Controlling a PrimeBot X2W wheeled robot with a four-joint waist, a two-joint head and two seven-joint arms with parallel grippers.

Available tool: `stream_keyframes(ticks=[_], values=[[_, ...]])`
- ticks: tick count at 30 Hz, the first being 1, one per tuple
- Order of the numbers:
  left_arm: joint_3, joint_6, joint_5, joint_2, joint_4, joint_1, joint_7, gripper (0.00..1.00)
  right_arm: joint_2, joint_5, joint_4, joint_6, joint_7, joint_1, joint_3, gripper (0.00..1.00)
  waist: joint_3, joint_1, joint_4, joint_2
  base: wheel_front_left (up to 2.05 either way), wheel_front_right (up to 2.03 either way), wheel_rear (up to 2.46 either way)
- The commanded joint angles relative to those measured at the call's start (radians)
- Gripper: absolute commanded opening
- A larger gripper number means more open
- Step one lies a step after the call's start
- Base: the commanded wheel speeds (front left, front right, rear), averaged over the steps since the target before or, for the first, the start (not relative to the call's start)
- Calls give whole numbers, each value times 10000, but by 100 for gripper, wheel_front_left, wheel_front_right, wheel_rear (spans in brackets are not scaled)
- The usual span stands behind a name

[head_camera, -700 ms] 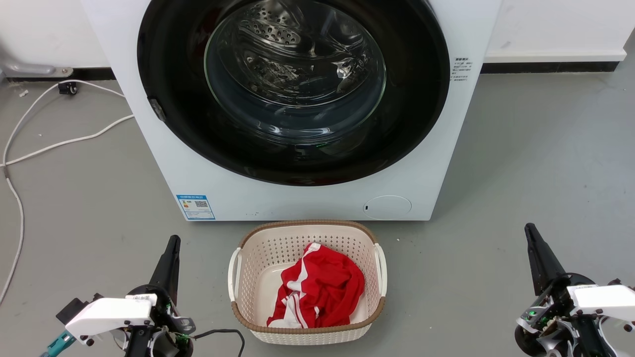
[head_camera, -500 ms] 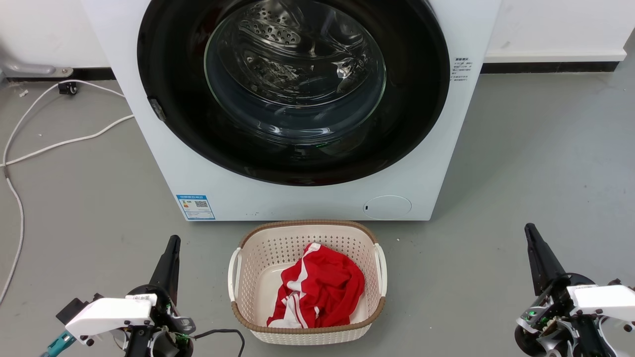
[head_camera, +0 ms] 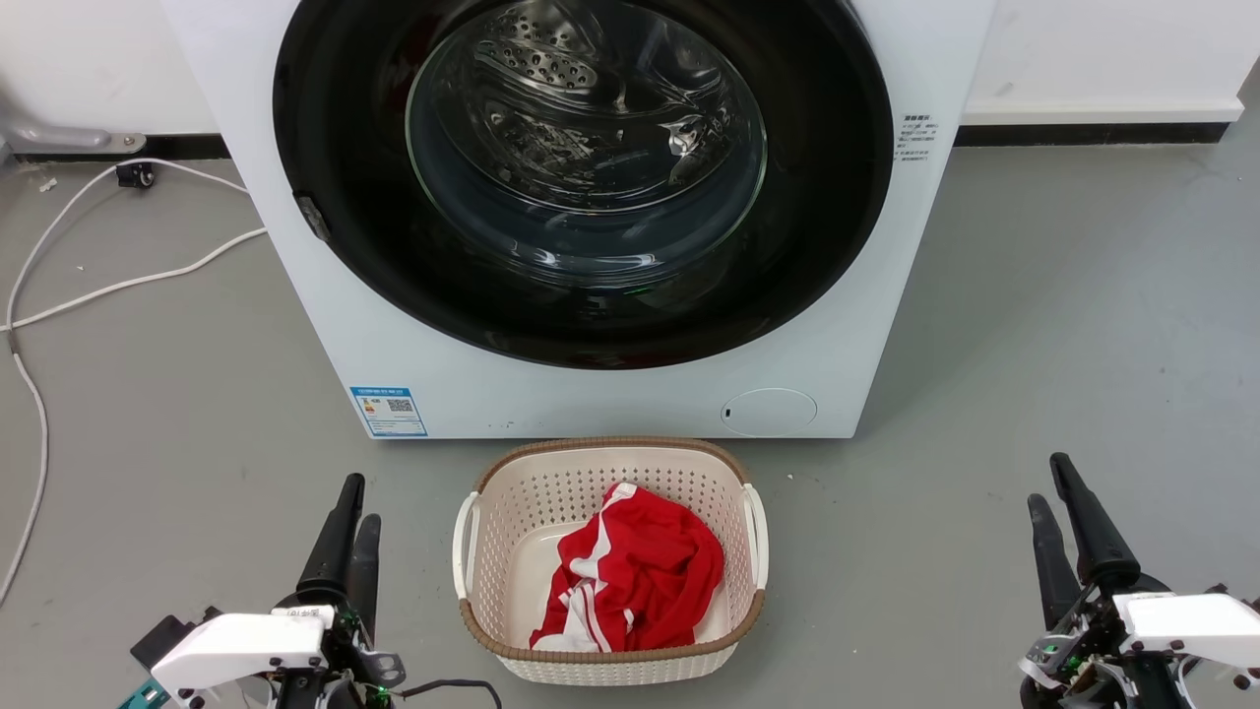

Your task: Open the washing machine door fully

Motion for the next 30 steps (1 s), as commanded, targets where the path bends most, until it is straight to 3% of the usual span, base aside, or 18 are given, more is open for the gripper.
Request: stream_keyframes(ticks=[1,8,13,15,30], values=[[-62,-7,153,44,-282,-274,-108,100,-34,-200,-296,0,-108,-104,5,100,-3,0,-3,-1,0,0,0],[-147,-10,1320,40,-683,-289,-424,100,-17,-1409,-611,0,-414,-3,-29,100,-30,0,-36,-1,0,0,0],[-187,-12,2474,36,-952,-296,-632,100,-6,-2756,-896,0,-617,89,37,100,-49,0,-60,-1,0,0,0],[-217,-13,3422,34,-1106,-291,-795,100,3,-3851,-1085,0,-771,176,138,100,-58,0,-72,-1,0,0,0],[-688,227,6738,25,-1241,-323,-1334,100,35,-7922,-1597,0,-1108,415,457,100,-72,0,-105,-1,0,0,0]])
